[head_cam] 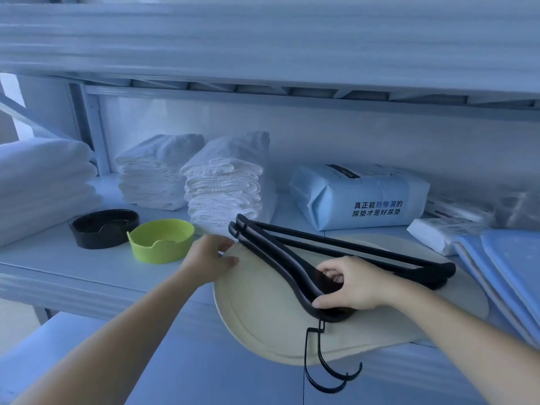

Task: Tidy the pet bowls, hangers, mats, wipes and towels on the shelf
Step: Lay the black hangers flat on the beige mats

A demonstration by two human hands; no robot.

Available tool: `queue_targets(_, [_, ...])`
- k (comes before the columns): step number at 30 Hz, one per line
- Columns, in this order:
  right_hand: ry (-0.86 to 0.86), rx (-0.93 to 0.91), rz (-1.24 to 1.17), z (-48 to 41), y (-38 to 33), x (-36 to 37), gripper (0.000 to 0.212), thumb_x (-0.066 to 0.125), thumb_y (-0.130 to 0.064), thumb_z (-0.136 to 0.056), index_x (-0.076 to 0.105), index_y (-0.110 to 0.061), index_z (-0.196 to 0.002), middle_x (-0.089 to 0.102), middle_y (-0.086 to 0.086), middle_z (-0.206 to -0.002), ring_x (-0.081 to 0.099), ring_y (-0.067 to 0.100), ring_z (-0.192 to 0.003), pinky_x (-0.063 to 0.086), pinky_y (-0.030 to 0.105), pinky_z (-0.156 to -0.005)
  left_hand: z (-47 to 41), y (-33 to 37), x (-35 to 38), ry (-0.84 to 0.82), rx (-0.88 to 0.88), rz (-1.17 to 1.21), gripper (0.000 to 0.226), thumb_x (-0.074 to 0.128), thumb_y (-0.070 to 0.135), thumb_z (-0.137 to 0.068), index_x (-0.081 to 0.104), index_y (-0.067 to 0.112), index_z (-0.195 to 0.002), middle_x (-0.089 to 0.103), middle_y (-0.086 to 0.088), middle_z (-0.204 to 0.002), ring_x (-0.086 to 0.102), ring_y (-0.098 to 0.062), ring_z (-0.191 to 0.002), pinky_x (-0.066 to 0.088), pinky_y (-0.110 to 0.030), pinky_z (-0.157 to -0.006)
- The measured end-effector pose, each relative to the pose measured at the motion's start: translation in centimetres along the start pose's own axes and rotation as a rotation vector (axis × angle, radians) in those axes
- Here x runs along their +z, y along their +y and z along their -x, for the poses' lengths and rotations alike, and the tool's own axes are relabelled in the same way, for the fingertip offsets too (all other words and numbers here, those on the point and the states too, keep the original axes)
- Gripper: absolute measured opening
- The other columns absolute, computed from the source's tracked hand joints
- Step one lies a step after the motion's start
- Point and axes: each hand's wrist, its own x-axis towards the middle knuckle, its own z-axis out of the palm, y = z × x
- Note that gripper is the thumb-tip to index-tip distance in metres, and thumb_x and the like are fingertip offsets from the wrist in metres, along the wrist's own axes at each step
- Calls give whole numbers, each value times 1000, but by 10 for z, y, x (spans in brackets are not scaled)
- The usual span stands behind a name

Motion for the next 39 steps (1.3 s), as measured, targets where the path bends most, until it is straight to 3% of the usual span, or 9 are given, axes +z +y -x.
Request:
queue_targets(3, [-10,-2,-21,0,-10,1,49,69,-58,-57,64,-29,-97,71,-13,-96,64,6,-95,50,36,-94,-4,-12,5,-49,-30,-84,20,69,22,-80,68,18,-100,65,9,-95,60,-13,-85,40,-21,-70])
queue_targets(7, [-48,-6,-62,5,-20,-4,32,69,-41,-67,63,-21,-92,68,-5,-82,58,13,-72,46,31,-73,-7,-17,3,63,49,-96,42,68,28,-82,57,18,-121,60,1,-115,54,-13,-89,39,-25,-77])
queue_targets(10, [-76,6,-55,5,-20,-7,37,73,-44,-67,65,-26,-99,70,-8,-92,64,16,-88,50,35,-84,-16,0,0,100,208,-53,37,66,23,-84,57,20,-120,58,-1,-112,53,-10,-86,37,-23,-75])
queue_targets(14, [50,46,-91,2,-12,-21,54,71,-59,-66,63,-35,-114,66,-17,-98,60,0,-95,46,20,-91,-29,27,11,8,300,-17,31,64,28,-85,59,24,-115,55,9,-104,53,-7,-92,37,-21,-79])
queue_targets(21, [218,32,-9,-13,44,-69,23,69,-36,-82,66,-29,-104,67,-11,-102,62,6,-97,47,19,-90,-51,59,34,-135,326,-152,22,55,37,-90,63,29,-109,60,10,-108,55,-8,-106,38,-21,-83])
queue_targets(24, [173,50,89,-25,66,-76,32,70,-38,-81,64,-28,-111,63,-18,-103,60,3,-93,43,13,-80,-59,68,44,-210,302,-190,21,57,35,-90,64,29,-109,61,12,-105,54,-7,-108,37,-19,-87])
queue_targets(29, [-6,53,243,-50,91,-72,50,69,-50,-77,60,-26,-120,61,-9,-121,55,8,-107,41,22,-90,-70,77,61,-303,291,-256,22,65,38,-83,64,35,-105,63,17,-102,57,-2,-97,42,-18,-86])
queue_targets(35, [-51,-102,339,-62,97,-76,34,65,-48,-77,64,-18,-93,67,1,-93,62,22,-89,50,37,-80,-64,82,71,-297,282,-290,22,68,33,-82,65,35,-103,63,20,-93,56,-1,-87,39,-12,-76])
queue_targets(39, [-121,-178,342,-64,93,-79,22,64,-39,-83,67,-19,-91,68,-1,-87,61,18,-82,48,31,-71,-54,84,67,-304,220,-311,20,65,27,-83,67,34,-102,62,19,-88,57,-2,-85,42,-16,-79])
